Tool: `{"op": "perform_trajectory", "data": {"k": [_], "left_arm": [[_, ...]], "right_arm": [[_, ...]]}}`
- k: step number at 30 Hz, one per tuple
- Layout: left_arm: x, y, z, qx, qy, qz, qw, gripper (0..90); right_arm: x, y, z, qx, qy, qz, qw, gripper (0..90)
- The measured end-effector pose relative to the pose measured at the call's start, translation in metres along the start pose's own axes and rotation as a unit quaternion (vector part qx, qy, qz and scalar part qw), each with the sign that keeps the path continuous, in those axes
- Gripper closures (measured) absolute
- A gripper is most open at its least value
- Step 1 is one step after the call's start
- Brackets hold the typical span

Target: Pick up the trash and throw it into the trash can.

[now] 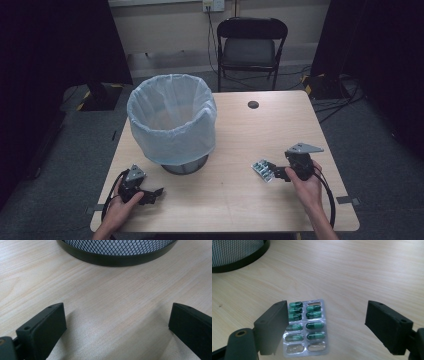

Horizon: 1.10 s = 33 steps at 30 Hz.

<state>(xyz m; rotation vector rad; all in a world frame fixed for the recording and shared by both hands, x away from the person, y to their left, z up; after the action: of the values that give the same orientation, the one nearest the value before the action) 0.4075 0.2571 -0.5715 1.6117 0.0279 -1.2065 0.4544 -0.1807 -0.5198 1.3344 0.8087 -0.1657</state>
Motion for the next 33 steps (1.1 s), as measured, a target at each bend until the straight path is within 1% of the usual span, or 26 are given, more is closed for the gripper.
{"op": "perform_trajectory", "data": {"k": [2,3,4,5,6,8,9,11,12,13,14,16,20,21,24,25,27,28,33], "left_arm": [[0.0,0.0,0.0,0.0,-0.001,0.0,1.0,0.7],[0.0,0.0,0.0,0.001,-0.001,0.0,1.0,0.7],[0.0,0.0,0.0,0.001,-0.001,0.0,1.0,0.7],[0.0,0.0,0.0,0.0,-0.001,0.0,1.0,0.7],[0.0,0.0,0.0,0.0,-0.002,0.0,1.0,0.7],[0.0,0.0,0.0,0.0,-0.002,0.0,1.0,0.7],[0.0,0.0,0.0,0.0,-0.002,0.0,1.0,0.7],[0.0,0.0,0.0,0.001,-0.001,-0.001,1.0,0.7],[0.0,0.0,0.0,0.001,-0.001,-0.001,1.0,0.7],[0.0,0.0,0.0,-0.001,-0.002,-0.001,1.0,0.7],[0.0,0.0,0.0,-0.001,-0.002,-0.001,1.0,0.7],[0.0,0.0,0.0,0.001,-0.002,-0.001,1.0,0.7],[0.0,0.0,0.0,-0.001,-0.002,-0.001,1.0,0.7],[0.0,0.0,0.0,-0.001,-0.002,-0.001,1.0,0.7],[0.0,0.0,0.0,-0.001,-0.002,-0.001,1.0,0.7],[0.0,0.0,0.0,-0.001,-0.003,0.0,1.0,0.7],[0.0,0.0,0.0,0.001,-0.003,0.0,1.0,0.7],[0.0,0.0,0.0,0.0,-0.003,0.0,1.0,0.7],[0.0,0.0,0.0,0.001,-0.003,0.0,1.0,0.7]], "right_arm": [[0.007,-0.005,-0.005,-0.001,0.013,-0.008,0.9999,17.4],[0.009,-0.006,-0.007,-0.005,0.016,-0.013,0.9998,17.1],[0.009,-0.006,-0.007,-0.005,0.016,-0.013,0.9998,17.1],[0.011,-0.007,-0.009,-0.011,0.018,-0.014,0.9997,17.1],[0.013,-0.006,-0.012,-0.013,0.023,-0.007,0.9996,16.9],[0.016,-0.007,-0.015,-0.016,0.027,-0.008,0.9995,17.1],[0.018,-0.009,-0.017,-0.023,0.029,-0.013,0.9992,18.5],[0.023,-0.012,-0.021,-0.039,0.024,-0.022,0.9987,21.5],[0.023,-0.012,-0.021,-0.039,0.024,-0.022,0.9987,21.5],[0.027,-0.016,-0.026,-0.045,0.024,-0.033,0.9981,21.4],[0.029,-0.017,-0.027,-0.048,0.023,-0.035,0.998,21.6],[0.032,-0.017,-0.029,-0.048,0.026,-0.038,0.9978,22.9],[0.034,-0.02,-0.031,-0.05,0.025,-0.043,0.9975,24.6],[0.036,-0.022,-0.032,-0.057,0.022,-0.048,0.997,25.6],[0.036,-0.023,-0.033,-0.061,0.019,-0.051,0.9967,27.5],[0.037,-0.026,-0.033,-0.066,0.016,-0.057,0.9961,29.0],[0.037,-0.026,-0.033,-0.066,0.013,-0.061,0.9959,32.0],[0.036,-0.026,-0.033,-0.066,0.016,-0.06,0.9959,33.3],[0.036,-0.026,-0.033,-0.063,0.016,-0.065,0.9958,33.9]]}}
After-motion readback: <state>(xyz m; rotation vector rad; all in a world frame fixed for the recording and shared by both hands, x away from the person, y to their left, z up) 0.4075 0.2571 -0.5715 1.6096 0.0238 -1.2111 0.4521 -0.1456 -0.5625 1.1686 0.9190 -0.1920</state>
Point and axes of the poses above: each handheld gripper's, and its own axes: x roughly forward along the jaws, y roughly out of its top, z roughly to its right, the point moved 10 cm from there along x, roughly forward along the jaws, and after that the axes turned 7 degrees about -y, right-handed, at the moved point
